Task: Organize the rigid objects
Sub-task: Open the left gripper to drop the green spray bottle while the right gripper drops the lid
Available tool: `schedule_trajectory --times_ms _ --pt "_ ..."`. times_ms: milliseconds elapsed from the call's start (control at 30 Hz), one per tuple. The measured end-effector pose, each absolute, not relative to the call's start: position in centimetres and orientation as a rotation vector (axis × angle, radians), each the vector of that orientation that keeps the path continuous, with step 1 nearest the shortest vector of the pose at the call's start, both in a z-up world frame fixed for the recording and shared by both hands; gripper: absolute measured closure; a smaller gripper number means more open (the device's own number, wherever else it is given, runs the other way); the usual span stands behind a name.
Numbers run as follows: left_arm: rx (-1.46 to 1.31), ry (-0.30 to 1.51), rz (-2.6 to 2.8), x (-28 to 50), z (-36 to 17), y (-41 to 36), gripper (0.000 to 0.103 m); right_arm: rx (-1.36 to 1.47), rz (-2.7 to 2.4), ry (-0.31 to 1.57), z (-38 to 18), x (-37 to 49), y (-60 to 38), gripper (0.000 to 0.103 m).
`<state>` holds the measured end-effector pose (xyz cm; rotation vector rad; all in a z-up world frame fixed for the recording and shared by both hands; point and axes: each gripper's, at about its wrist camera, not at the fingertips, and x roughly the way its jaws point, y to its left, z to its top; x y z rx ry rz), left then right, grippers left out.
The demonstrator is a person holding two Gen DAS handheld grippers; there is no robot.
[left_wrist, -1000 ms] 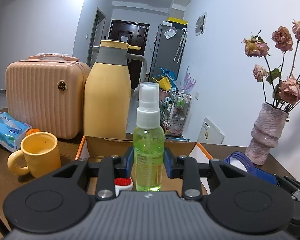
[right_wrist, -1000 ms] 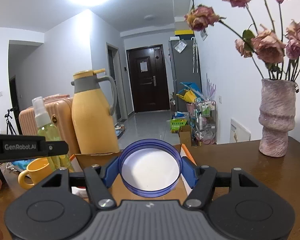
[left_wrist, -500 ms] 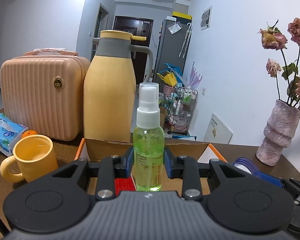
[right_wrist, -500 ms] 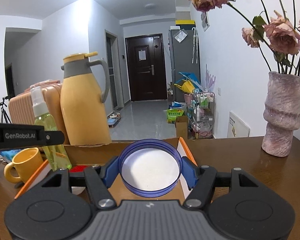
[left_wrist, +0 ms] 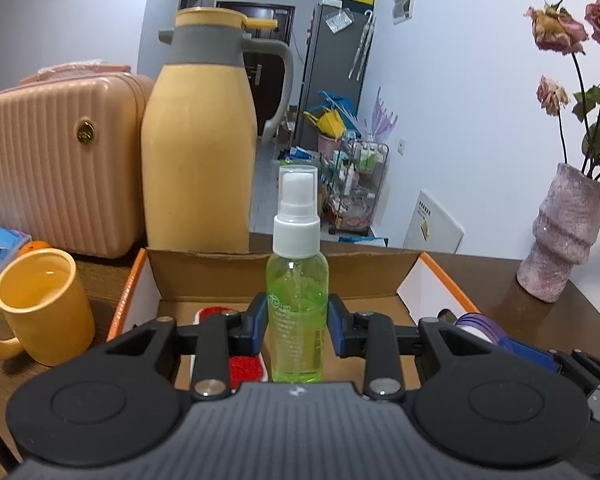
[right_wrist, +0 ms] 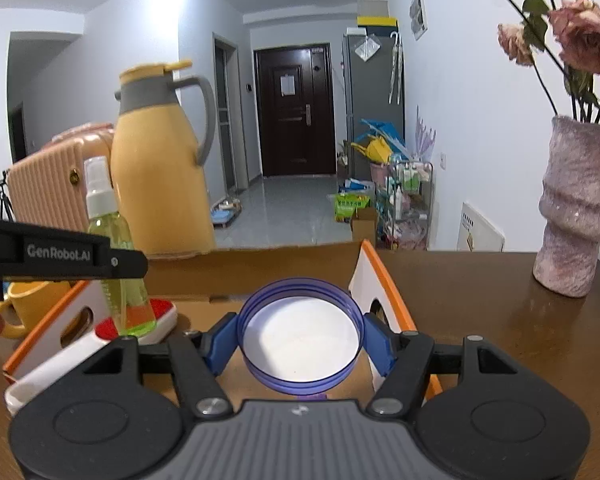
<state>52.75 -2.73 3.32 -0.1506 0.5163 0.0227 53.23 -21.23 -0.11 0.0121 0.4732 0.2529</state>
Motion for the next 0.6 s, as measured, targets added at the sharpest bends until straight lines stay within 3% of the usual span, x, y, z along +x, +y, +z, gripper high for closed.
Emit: schedule_trajectory --times_ms 467,533,600 --pt "-0.063 0.597 0.049 53.3 1.0 -4.3 0.069 -0.008 0.239 0.544 -1.9 54.2 -21.1 0.037" --pt "-0.071 0.594 0.066 53.3 1.0 -4.2 0.048 -0.018 0.237 0.552 -1.9 54.3 -21.0 0.031" --pt "-0.073 0.567 0.086 53.1 1.3 -3.9 0.009 -0.026 0.233 0.546 -1.8 54.1 -20.8 0.021"
